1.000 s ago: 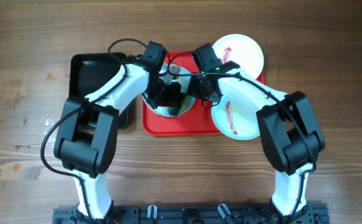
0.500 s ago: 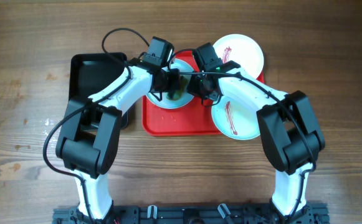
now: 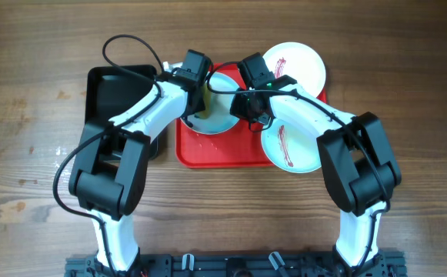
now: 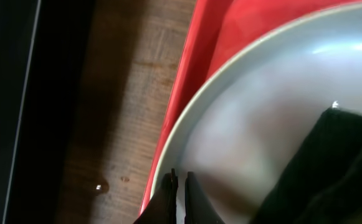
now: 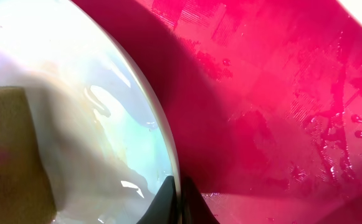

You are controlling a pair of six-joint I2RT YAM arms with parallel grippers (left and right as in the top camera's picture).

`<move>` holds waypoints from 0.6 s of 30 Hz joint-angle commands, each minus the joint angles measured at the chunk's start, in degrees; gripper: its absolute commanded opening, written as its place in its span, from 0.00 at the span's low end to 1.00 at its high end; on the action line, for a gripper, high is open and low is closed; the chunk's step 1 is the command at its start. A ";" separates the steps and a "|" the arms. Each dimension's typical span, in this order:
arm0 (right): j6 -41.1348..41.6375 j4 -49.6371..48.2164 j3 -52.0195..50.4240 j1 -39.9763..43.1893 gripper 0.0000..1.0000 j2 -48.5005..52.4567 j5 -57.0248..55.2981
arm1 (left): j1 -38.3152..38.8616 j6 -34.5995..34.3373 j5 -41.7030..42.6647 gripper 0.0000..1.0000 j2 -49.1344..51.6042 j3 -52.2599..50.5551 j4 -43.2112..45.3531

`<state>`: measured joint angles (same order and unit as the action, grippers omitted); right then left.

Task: Clean dirty plates on tray and stack at the side
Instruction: 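Rub the sponge in circles across the plate center with the left gripper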

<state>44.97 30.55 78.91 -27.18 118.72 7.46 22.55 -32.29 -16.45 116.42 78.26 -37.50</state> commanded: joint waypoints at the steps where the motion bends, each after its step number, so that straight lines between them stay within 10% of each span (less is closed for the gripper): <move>1: 0.13 0.52 -0.66 -0.24 0.04 2.27 -0.98 | -0.15 -1.62 -2.64 0.04 1.01 -0.17 -3.58; 6: 0.07 0.55 -0.66 -0.24 0.04 2.27 -0.98 | -0.17 -1.33 -2.47 0.06 0.52 3.37 -7.45; 12: 0.02 0.55 -0.66 -0.24 0.04 2.27 -0.98 | -0.22 -0.13 -2.43 0.63 -2.58 9.86 -8.72; 18: 0.04 0.50 -0.66 -0.24 0.04 2.27 -0.98 | -0.20 7.50 3.69 0.60 -6.45 12.07 -8.81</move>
<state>44.95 30.63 78.91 -27.70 118.74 8.10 22.50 -30.33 -16.80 114.24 88.42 -46.26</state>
